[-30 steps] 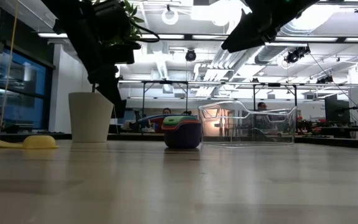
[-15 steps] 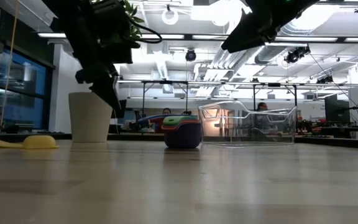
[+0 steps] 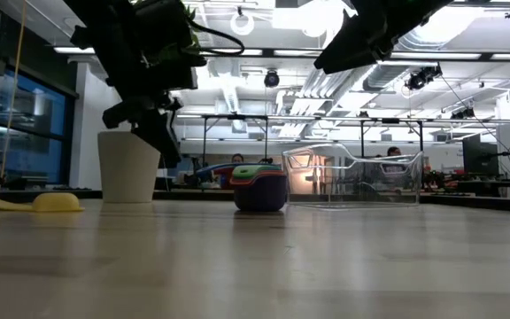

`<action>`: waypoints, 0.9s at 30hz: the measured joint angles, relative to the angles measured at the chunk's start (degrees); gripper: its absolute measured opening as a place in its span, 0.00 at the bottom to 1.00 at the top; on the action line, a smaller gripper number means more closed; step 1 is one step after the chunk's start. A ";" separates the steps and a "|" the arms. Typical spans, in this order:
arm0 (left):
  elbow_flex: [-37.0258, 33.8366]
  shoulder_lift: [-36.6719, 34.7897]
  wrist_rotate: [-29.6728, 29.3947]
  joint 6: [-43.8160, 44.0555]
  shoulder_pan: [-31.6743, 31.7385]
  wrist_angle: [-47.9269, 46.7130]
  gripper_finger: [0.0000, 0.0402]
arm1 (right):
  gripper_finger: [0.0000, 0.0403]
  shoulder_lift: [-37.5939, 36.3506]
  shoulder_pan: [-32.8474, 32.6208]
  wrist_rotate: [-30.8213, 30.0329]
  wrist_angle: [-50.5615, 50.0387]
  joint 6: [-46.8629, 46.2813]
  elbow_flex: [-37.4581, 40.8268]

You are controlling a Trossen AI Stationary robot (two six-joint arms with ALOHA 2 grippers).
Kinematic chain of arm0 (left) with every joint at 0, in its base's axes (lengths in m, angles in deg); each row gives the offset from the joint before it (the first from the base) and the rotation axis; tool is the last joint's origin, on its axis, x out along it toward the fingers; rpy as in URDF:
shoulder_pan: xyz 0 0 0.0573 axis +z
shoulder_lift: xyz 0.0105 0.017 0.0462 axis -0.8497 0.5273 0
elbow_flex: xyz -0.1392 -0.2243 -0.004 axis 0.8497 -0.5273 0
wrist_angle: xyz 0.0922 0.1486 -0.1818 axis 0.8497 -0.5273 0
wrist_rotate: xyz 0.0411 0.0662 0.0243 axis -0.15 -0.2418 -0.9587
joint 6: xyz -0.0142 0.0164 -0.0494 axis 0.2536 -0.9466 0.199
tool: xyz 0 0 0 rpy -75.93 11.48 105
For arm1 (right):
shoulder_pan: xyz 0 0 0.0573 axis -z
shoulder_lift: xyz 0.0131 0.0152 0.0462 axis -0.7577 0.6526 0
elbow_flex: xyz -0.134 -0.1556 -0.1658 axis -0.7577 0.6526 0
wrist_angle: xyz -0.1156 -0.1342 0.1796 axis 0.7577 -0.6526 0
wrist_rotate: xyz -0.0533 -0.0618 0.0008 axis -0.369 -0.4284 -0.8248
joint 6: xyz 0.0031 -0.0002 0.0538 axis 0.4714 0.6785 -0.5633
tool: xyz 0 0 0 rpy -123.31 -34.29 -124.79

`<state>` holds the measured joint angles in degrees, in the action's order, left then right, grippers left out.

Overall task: Nest measuring cups in basket
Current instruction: Stack the blue measuring cup on top of the green measuring cup

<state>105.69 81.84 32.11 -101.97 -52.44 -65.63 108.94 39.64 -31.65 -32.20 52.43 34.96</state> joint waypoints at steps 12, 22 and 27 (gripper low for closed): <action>0.08 4.54 -2.12 -5.14 -0.99 4.68 0.00 | 0.60 0.00 0.00 -0.04 0.04 0.14 0.00; 4.71 12.97 -9.71 -8.57 -1.31 9.77 0.00 | 0.60 0.00 0.00 -0.39 0.91 1.31 0.00; 5.46 12.90 -5.14 -5.02 -3.62 9.18 0.00 | 0.60 -0.02 0.00 -0.25 0.92 1.20 0.00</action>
<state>111.15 94.74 26.97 -106.99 -56.06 -56.45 108.91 39.64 -31.90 -31.28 53.63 34.96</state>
